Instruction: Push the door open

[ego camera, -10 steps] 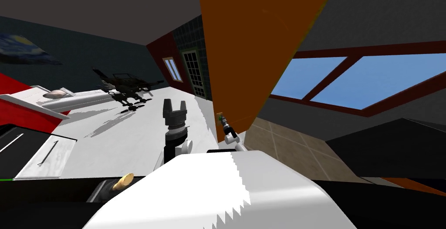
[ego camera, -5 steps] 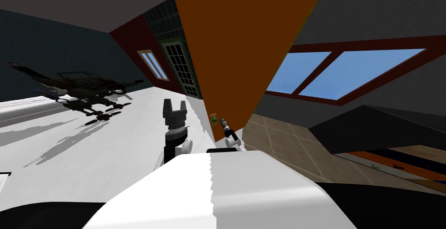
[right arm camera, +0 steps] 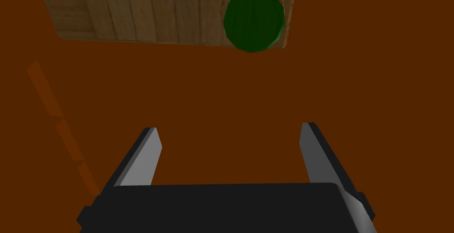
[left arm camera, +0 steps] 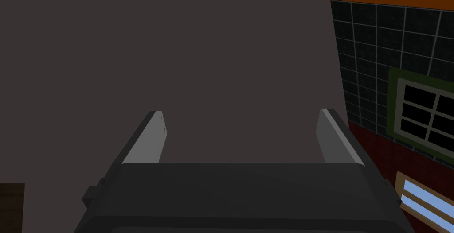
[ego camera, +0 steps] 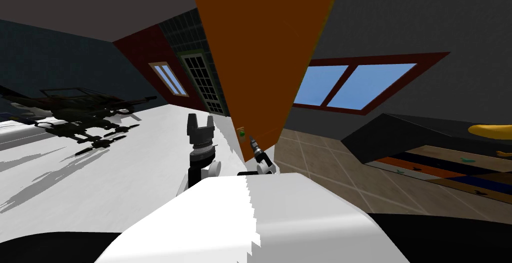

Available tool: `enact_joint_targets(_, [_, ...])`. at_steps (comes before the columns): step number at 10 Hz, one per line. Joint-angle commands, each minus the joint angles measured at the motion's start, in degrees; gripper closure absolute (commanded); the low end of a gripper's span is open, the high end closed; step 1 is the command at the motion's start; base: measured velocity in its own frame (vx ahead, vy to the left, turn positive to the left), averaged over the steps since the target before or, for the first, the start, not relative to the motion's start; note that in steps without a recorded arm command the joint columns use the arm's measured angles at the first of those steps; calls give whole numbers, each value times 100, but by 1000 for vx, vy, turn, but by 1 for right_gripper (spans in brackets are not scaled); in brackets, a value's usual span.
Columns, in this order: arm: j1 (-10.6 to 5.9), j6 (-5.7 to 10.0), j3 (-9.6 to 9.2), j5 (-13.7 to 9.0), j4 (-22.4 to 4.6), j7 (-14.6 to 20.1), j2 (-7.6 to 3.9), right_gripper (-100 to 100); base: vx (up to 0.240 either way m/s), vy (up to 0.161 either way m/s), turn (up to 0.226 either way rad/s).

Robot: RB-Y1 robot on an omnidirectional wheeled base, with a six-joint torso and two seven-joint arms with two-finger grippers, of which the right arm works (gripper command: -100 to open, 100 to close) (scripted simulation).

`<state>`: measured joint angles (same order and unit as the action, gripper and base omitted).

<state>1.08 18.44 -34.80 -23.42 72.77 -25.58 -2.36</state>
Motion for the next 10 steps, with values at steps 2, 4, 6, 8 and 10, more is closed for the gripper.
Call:
enact_joint_targets(2, [209, 22, -298, -36, 126, -152, 158, -100, -82, -39, -135])
enact_joint_targets(4, [403, 1, -550, -78, 302, -269, 353, -100, -88, -34, -147])
enact_joint_targets(6, [449, 27, -590, -67, 296, -303, 427, -100, -69, -24, -99])
enact_joint_targets(8, [400, -10, -555, -68, 286, -295, 174, -100, 88, 74, 11])
enact_joint_targets(10, [338, -44, -505, -67, 264, -275, 109, -100, 212, 166, 10])
